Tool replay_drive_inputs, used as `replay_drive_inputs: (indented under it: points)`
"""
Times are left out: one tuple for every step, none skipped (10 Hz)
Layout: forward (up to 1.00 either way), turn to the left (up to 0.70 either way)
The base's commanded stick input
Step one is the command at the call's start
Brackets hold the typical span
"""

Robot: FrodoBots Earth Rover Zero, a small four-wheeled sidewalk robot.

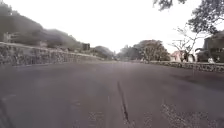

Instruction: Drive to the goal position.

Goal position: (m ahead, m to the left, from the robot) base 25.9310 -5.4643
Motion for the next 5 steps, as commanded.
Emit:
replay_drive_inputs:
  points:
    - [0.85, 0.0]
    - [0.85, 0.0]
    - [0.85, 0.0]
    - [0.85, 0.0]
    - [0.85, 0.0]
